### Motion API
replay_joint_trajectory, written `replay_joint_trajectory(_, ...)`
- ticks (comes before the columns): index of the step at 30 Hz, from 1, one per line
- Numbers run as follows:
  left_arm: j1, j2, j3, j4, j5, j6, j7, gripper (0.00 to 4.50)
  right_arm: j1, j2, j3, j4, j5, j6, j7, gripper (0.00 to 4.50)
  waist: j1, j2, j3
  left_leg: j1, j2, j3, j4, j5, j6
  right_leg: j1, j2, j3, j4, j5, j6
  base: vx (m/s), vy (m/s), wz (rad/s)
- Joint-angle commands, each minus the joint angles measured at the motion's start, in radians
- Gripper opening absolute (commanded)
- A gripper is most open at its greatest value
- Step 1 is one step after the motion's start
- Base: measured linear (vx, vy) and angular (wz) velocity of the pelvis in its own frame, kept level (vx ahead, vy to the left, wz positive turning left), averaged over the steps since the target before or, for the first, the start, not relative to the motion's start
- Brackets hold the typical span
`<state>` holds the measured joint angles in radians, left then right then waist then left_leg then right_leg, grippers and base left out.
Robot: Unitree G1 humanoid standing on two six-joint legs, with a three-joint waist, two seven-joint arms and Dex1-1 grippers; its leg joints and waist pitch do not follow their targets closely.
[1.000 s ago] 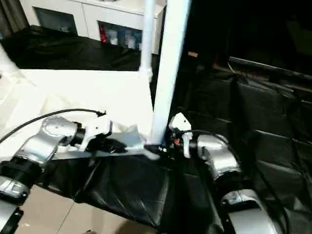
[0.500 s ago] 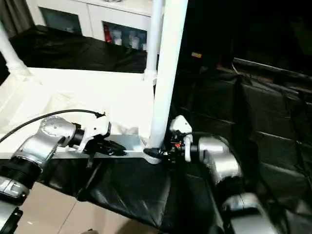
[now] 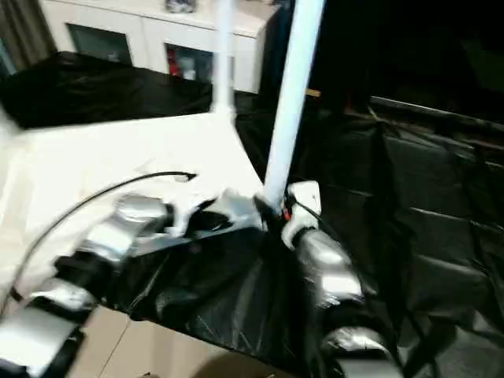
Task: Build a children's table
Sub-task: Rotate leg to tighten
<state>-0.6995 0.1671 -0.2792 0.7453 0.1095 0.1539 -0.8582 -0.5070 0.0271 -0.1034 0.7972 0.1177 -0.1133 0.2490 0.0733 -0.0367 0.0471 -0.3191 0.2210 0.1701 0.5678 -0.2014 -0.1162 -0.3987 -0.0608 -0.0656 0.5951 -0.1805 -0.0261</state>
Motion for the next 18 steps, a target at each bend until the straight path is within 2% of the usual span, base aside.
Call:
replay_joint_trajectory(1, -0.004, -0.042, -0.031, 0.021, 0.024, 0.009, 0.047, 0.00, -0.010, 0.065, 0.091, 0.022, -0.066, 0.004, 0.029, 2.59, -0.006, 0.008, -0.048, -0.008, 0.003, 0.002, -0.071, -0.263, 0.014, 0.032, -0.069, 0.044, -0.095, -0.426, -0.107, 0.000, 0.000, 0.00)
replay_joint_trajectory(4, 0.006, -0.028, -0.035, 0.005, 0.028, -0.001, 0.030, 0.00, -0.001, 0.061, 0.105, 0.000, -0.066, -0.005, 0.079, 2.59, -0.005, 0.008, -0.053, -0.014, 0.005, 0.004, -0.069, -0.221, 0.028, 0.039, -0.068, 0.047, -0.083, -0.335, -0.133, 0.000, 0.000, 0.00)
replay_joint_trajectory(5, 0.021, -0.013, -0.033, -0.016, 0.025, 0.001, 0.013, 0.00, 0.008, 0.047, 0.104, -0.007, -0.062, -0.031, 0.100, 3.15, -0.005, 0.005, -0.054, -0.015, 0.005, 0.006, -0.068, -0.206, 0.032, 0.041, -0.068, 0.047, -0.080, -0.304, -0.144, 0.000, 0.000, 0.00)
replay_joint_trajectory(6, 0.028, -0.004, -0.034, -0.026, 0.022, -0.005, 0.001, 0.00, 0.010, 0.038, 0.100, -0.007, -0.056, -0.041, 0.109, 3.29, -0.005, 0.001, -0.056, -0.018, 0.006, 0.006, -0.066, -0.187, 0.039, 0.045, -0.070, 0.048, -0.074, -0.276, -0.156, 0.000, 0.000, 0.00)
replay_joint_trajectory(8, 0.039, 0.016, -0.038, -0.037, 0.021, -0.015, -0.026, 0.00, 0.010, 0.017, 0.094, -0.007, -0.044, -0.047, 0.138, 3.29, -0.006, 0.002, -0.058, -0.020, 0.006, 0.008, -0.064, -0.163, 0.045, 0.046, -0.070, 0.048, -0.071, -0.241, -0.167, 0.000, 0.000, 0.00)
replay_joint_trajectory(9, 0.052, 0.043, -0.046, -0.047, 0.018, -0.037, -0.061, 0.00, 0.003, -0.010, 0.090, 0.001, -0.032, -0.058, 0.172, 3.36, -0.008, -0.001, -0.060, -0.023, 0.007, 0.007, -0.063, -0.140, 0.055, 0.049, -0.070, 0.047, -0.066, -0.202, -0.179, 0.000, 0.000, 0.00)
replay_joint_trajectory(11, 0.062, 0.068, -0.047, -0.050, 0.019, -0.060, -0.088, 0.00, -0.009, -0.039, 0.092, 0.011, -0.031, -0.066, 0.213, 3.71, -0.015, 0.004, -0.062, -0.026, 0.007, 0.008, -0.060, -0.114, 0.064, 0.051, -0.067, 0.047, -0.058, -0.148, -0.193, 0.000, 0.000, 0.00)
replay_joint_trajectory(12, 0.067, 0.084, -0.046, -0.051, 0.016, -0.077, -0.112, 0.00, -0.018, -0.063, 0.099, 0.017, -0.036, -0.064, 0.250, 3.74, -0.016, 0.005, -0.061, -0.025, 0.007, 0.008, -0.059, -0.109, 0.067, 0.051, -0.067, 0.046, -0.057, -0.134, -0.200, 0.000, 0.000, 0.00)
replay_joint_trajectory(13, 0.067, 0.084, -0.046, -0.051, 0.016, -0.077, -0.112, 0.00, -0.018, -0.063, 0.099, 0.017, -0.036, -0.064, 0.250, 3.74, -0.019, 0.001, -0.062, -0.031, 0.006, 0.008, -0.058, -0.100, 0.072, 0.056, -0.067, 0.046, -0.053, -0.113, -0.210, 0.000, 0.000, 0.00)
replay_joint_trajectory(14, 0.076, 0.110, -0.044, -0.059, 0.002, -0.093, -0.161, 0.00, -0.032, -0.105, 0.113, 0.024, -0.041, -0.056, 0.331, 3.74, -0.020, -0.001, -0.062, -0.029, 0.006, 0.009, -0.057, -0.098, 0.078, 0.055, -0.067, 0.046, -0.054, -0.106, -0.216, 0.000, 0.000, 0.00)
replay_joint_trajectory(16, 0.080, 0.122, -0.043, -0.065, -0.003, -0.096, -0.181, 0.00, -0.037, -0.121, 0.117, 0.023, -0.037, -0.046, 0.371, 3.74, -0.023, -0.003, -0.061, -0.027, 0.007, 0.011, -0.055, -0.102, 0.087, 0.054, -0.068, 0.047, -0.054, -0.109, -0.223, 0.000, 0.000, 0.00)
replay_joint_trajectory(18, 0.093, 0.154, -0.045, -0.090, -0.020, -0.097, -0.246, 0.00, -0.052, -0.163, 0.127, 0.016, -0.019, -0.022, 0.492, 3.74, -0.023, -0.002, -0.059, -0.026, 0.008, 0.012, -0.055, -0.110, 0.096, 0.053, -0.068, 0.047, -0.054, -0.124, -0.232, 0.000, 0.000, 0.00)
